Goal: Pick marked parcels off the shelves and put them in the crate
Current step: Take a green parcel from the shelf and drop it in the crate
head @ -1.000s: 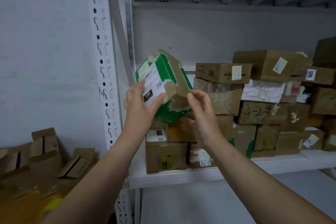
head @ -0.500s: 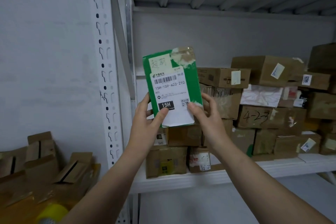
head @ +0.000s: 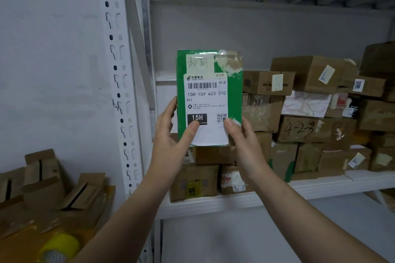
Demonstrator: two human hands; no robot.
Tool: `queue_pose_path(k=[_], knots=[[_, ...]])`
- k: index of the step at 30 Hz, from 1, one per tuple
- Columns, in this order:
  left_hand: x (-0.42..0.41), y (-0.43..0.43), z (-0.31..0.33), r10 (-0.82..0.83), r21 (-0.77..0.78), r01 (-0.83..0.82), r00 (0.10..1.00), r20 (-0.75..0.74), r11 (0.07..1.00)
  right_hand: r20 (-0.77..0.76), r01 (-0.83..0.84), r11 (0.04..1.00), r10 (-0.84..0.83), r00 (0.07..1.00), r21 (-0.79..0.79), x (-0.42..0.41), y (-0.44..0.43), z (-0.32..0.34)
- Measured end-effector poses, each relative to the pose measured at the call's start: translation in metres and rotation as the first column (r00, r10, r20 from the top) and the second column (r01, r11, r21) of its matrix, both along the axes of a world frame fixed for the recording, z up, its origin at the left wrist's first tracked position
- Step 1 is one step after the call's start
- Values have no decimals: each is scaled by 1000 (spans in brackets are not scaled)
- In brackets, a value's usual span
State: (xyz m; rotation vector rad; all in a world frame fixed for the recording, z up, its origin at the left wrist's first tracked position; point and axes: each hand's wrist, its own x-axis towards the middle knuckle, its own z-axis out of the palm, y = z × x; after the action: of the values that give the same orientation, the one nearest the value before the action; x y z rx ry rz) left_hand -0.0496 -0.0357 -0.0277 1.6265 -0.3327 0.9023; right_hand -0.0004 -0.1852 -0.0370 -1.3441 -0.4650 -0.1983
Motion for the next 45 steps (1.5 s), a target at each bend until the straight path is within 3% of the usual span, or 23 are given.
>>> queue_pose_path(k=[3,10,18,24,31,38,45], knots=[[-8,-15,-7,-123,-19,123,992,-8,992,2,12,999,-12,1000,51,-8,-7,-14],[-14,-63,-44,-190,3,191,979,-66,982,7,183,976,-185,983,118,-36,-50,-55],[-32,-188,-94,-359,-68,352,914,-188,933,9,345,938,-345,939,23,-84,-181,-95],[-45,-321,-121,-498,-71,503,808,-314,862,-47,502,864,-503,863,-25,-131,-315,-123],[-77,-489,-162,-627,-216,605,631,-456,766,-302,609,793,-585,753,-17,-196,-478,-168],[-83,-606,-201,-658,-199,695,490,-572,690,-408,711,692,-688,600,-122,-236,-577,-206],[-47,-711,-228,-677,-211,775,343,-651,596,-491,799,588,-737,465,-126,-215,-662,-235]])
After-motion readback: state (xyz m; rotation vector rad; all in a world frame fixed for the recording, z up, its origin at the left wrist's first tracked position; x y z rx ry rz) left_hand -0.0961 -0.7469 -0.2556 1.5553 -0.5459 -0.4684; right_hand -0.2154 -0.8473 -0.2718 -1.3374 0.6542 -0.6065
